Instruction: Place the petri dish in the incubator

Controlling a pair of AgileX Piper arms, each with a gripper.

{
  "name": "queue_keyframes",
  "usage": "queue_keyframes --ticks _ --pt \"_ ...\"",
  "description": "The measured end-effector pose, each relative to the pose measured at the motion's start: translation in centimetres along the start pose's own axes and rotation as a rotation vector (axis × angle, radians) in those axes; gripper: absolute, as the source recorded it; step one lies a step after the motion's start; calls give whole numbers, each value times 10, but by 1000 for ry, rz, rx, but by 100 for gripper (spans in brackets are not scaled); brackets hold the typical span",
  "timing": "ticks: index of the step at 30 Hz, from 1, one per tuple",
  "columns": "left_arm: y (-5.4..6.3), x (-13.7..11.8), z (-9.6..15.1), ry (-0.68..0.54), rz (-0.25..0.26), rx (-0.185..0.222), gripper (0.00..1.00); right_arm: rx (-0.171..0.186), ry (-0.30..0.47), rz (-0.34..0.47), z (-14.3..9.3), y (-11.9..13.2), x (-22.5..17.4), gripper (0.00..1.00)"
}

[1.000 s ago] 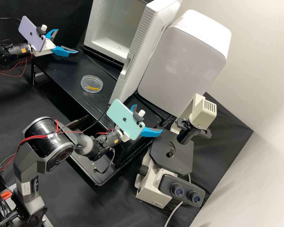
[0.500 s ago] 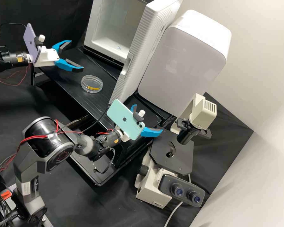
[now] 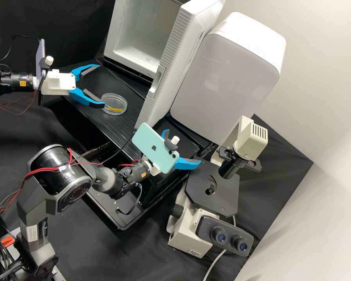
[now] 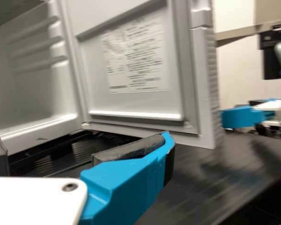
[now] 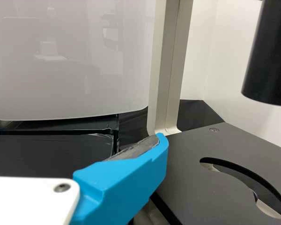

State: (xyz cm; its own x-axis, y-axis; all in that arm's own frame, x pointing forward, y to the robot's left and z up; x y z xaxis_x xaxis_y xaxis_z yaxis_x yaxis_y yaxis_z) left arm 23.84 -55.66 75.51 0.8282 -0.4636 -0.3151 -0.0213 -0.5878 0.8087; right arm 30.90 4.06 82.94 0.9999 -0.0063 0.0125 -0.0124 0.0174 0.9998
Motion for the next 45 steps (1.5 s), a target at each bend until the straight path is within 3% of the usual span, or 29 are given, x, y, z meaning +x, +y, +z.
queue_keyframes --ticks 16,24,34,45 --pt "-28 -18 14 -69 -118 11 100 0 0 0 0 0 0 100" --pt "-36 -16 11 -55 -152 -82 100 0 0 0 0 0 0 100" --pt "-36 -15 1 -8 -149 -196 100 0 0 0 0 0 0 100" --pt "-35 -10 -10 30 -137 -196 100 0 0 0 0 0 0 100"
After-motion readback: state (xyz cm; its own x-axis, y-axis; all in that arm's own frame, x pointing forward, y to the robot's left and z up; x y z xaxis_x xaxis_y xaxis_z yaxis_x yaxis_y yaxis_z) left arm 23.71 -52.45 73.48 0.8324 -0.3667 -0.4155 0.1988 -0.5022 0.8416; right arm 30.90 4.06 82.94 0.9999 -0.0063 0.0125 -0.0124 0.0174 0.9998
